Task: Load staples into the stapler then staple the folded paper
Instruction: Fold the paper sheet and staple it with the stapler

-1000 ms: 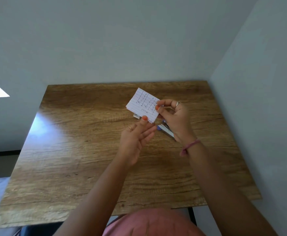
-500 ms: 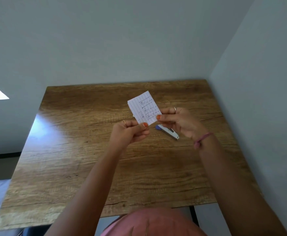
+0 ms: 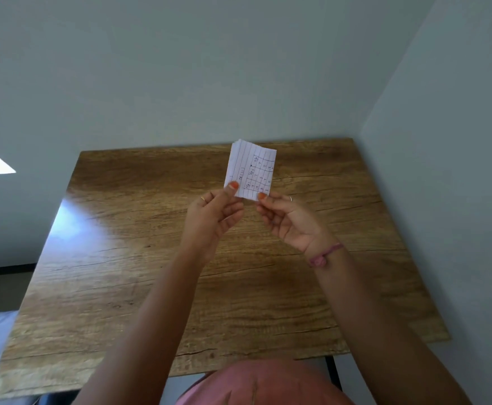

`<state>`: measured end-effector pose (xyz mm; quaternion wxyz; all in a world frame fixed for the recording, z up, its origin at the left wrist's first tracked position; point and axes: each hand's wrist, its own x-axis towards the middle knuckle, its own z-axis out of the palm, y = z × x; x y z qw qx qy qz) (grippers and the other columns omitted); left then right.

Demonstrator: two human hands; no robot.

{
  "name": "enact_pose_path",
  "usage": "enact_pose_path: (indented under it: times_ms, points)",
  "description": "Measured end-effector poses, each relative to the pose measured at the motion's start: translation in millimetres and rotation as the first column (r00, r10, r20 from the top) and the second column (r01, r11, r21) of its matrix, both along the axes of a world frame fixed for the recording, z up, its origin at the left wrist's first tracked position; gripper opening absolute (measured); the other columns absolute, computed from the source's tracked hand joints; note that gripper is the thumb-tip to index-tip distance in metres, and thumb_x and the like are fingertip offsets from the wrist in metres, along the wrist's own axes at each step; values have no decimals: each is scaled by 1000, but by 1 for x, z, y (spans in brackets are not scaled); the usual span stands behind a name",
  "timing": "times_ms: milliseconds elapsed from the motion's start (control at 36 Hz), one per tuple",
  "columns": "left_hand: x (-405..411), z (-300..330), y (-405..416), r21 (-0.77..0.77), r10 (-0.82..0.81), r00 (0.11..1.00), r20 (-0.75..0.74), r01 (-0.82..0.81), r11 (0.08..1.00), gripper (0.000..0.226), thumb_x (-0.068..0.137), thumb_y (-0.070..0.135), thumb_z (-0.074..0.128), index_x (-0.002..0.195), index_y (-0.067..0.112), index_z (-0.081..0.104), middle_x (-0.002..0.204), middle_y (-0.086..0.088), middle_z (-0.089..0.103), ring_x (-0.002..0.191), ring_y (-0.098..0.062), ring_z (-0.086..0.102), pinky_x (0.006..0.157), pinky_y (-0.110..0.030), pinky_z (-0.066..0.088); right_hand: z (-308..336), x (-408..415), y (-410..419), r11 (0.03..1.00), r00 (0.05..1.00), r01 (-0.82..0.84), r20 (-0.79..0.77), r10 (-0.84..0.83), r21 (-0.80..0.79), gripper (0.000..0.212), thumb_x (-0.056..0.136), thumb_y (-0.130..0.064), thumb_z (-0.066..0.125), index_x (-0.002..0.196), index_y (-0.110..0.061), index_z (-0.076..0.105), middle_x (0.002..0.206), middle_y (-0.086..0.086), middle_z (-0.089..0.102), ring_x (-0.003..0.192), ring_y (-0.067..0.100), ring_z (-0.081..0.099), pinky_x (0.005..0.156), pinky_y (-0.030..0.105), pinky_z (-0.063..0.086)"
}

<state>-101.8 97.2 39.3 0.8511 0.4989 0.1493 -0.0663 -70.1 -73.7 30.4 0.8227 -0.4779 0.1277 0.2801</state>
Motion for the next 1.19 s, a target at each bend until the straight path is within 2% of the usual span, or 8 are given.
enact_pose_path:
  times_ms: [56,167,306,500,778,972,1111,1194]
  points:
    - [-4,-2,-10,-61,68,997,20,-67,996,44,74,34,77,102,2,65,88,-8,74,78,-15,70,67,-22,57,0,-3,5,999,999,32,-35,-31,14,25,67,-14,79,91,-13,75,83,1,76,70,7,71,57,19,55]
    - [-13,-6,-28,-95,129,988,79,-122,988,39,71,33,78,100,8,68,98,-10,74,88,-17,71,72,-22,56,1,-7,12,996,993,78,-93,-75,32,35,70,-14,78,104,-10,71,86,1,76,74,8,71,63,20,55]
    - [-12,-10,-34,16,154,985,82,-156,988,24,77,13,77,100,10,70,99,-6,75,96,-18,71,75,-23,55,1,-10,16,997,986,65,-158,-59,30,14,63,-21,79,76,-18,80,81,-4,74,72,6,68,66,21,48]
    - [-13,-10,-42,-185,123,992,-5,-122,975,12,77,8,72,88,8,76,95,-8,75,83,-15,72,68,-20,57,-1,-12,17,996,973,70,-226,-57,50,15,59,-23,80,73,-17,80,65,-8,65,61,4,52,61,19,42]
    - [-9,-3,-40,-90,138,989,45,-134,987,7,83,1,68,89,0,72,88,-12,75,80,-20,72,70,-25,59,0,-6,7,997,991,67,-116,-61,43,23,63,-21,83,85,-14,79,76,-5,66,62,3,54,60,18,42]
    - [-7,7,-36,-7,92,993,73,-91,996,3,80,1,72,79,2,74,79,-11,73,70,-16,70,65,-23,57,19,24,-15,966,963,256,-76,-257,-22,12,66,-19,83,73,-16,73,62,-7,61,52,4,48,51,18,41]
    - [-9,8,-28,9,119,991,59,-120,993,3,80,3,73,82,1,74,85,-13,74,72,-17,70,64,-22,56,23,52,-48,892,890,453,-73,-451,10,13,72,-20,81,77,-19,69,57,-9,58,45,3,50,47,18,38]
    - [-10,6,-19,20,144,989,33,-144,989,13,79,5,74,91,0,73,95,-16,74,80,-20,70,65,-22,56,20,56,-64,916,921,388,12,-389,-100,18,71,-21,81,86,-19,74,59,-11,62,49,1,53,50,16,41]
